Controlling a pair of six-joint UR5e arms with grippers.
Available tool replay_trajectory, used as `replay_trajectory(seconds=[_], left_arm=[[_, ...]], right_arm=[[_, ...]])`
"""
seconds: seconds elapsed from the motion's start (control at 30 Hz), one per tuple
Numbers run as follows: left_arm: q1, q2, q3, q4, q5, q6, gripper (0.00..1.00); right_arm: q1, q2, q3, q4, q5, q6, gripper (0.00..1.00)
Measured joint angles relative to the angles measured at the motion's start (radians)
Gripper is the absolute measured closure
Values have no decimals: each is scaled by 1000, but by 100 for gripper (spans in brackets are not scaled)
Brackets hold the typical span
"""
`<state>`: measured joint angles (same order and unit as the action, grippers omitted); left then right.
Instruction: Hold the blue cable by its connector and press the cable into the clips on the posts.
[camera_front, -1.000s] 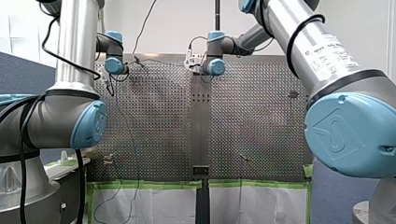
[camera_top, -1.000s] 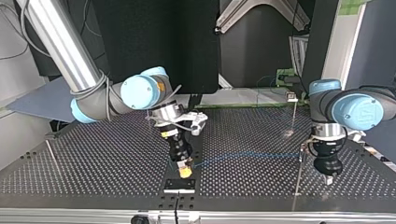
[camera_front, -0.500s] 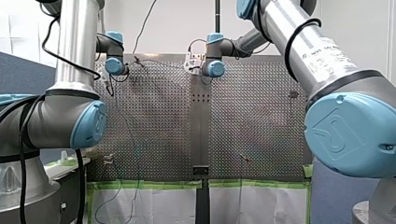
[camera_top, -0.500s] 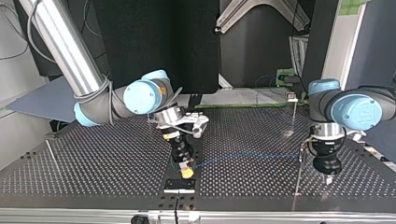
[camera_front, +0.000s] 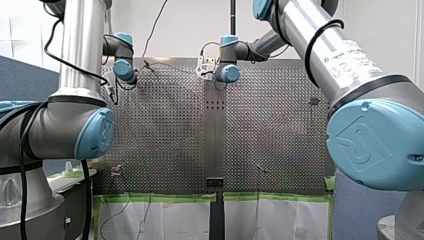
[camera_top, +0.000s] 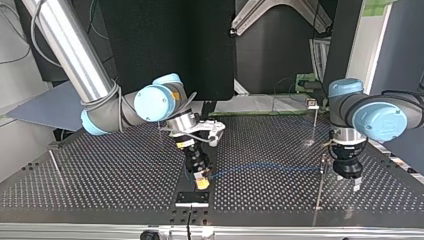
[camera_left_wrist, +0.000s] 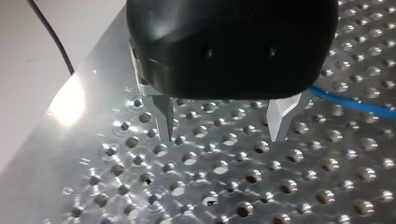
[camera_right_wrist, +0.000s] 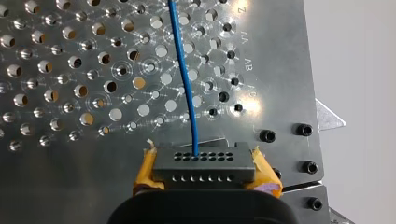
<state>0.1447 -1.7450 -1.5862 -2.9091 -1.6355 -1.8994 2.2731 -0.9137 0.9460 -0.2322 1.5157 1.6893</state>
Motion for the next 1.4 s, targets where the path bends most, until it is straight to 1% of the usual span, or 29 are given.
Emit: replay_trajectory(seconds=[0.13,0.3,0.4,0.6,0.77,1.03,1.2,1.4], left_arm=[[-10,2,-1,-34,12,14,0],[-22,27,-23,-79,53,17,0],[-20,54,-50,-109,75,5,0],[-17,106,-101,-160,85,-37,0],[-17,150,-142,-196,106,-44,0],[-17,219,-158,-209,123,-48,0],[-20,259,-159,-233,118,-42,0],[-25,305,-160,-275,110,-21,0]], right_arm=[[0,0,0,0,0,0,100],[-1,0,0,0,0,0,100],[-1,0,0,0,0,0,100],[1,0,0,1,0,0,100],[3,0,0,4,0,0,100],[5,0,0,10,0,-2,100],[7,0,0,12,0,-3,100],[7,0,1,15,0,-3,100]])
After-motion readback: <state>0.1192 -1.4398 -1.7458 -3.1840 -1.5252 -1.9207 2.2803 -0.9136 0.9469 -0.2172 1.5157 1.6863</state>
